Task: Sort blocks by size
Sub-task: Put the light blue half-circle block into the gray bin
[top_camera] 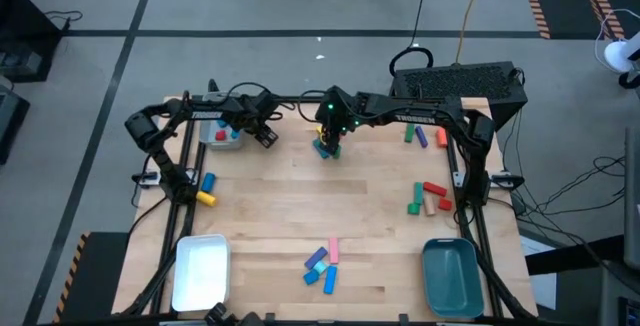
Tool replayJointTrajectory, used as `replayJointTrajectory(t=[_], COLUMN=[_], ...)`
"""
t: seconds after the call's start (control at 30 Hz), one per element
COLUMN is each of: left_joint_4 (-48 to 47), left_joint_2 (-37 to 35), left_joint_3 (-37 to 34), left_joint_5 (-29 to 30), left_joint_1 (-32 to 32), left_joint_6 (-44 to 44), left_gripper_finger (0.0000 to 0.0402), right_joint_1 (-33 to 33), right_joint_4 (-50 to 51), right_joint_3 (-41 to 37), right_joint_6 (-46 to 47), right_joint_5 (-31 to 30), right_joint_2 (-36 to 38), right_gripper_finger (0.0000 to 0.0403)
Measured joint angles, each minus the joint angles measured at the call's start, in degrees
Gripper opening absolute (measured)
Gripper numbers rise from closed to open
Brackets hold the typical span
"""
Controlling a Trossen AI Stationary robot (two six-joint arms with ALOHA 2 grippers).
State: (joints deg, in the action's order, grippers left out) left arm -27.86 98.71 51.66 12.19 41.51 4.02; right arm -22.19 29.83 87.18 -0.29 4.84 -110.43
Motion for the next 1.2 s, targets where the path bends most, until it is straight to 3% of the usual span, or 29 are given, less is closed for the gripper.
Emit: replayJointTrajectory(t=[0.17,0.37,0.6,0.9,1.03,1.2], left_joint_4=[-0.6,-7.9,-15.5,-21.6,-25.1,-27.9], left_joint_2=[0.1,-0.9,-7.1,-17.5,-19.0,-19.0], left_joint_3=[0.4,5.3,10.9,10.8,10.7,10.7], left_joint_5=[0.0,-0.2,3.1,4.7,6.0,11.1], left_joint_1=[-0.2,-2.3,-3.4,1.0,3.1,4.8], left_joint_6=[0.1,0.1,0.0,2.4,5.3,7.6], left_gripper_finger=[0.0164,0.0164,0.0164,0.0164,0.0164,0.0164], right_joint_1=[1.3,3.4,6.0,6.6,6.6,6.4], right_joint_4=[1.4,4.4,1.1,-14.7,-13.5,-6.5], right_joint_3=[0.0,-0.4,-8.6,-29.9,-37.1,-41.9], right_joint_6=[0.1,0.6,2.0,9.8,13.1,18.1], right_joint_5=[0.0,-0.3,-0.3,-1.2,-6.8,-8.0], right_joint_2=[0.0,0.0,2.2,15.9,23.4,30.8], right_gripper_finger=[0.0208,0.0208,0.0208,0.0208,0.0208,0.0208])
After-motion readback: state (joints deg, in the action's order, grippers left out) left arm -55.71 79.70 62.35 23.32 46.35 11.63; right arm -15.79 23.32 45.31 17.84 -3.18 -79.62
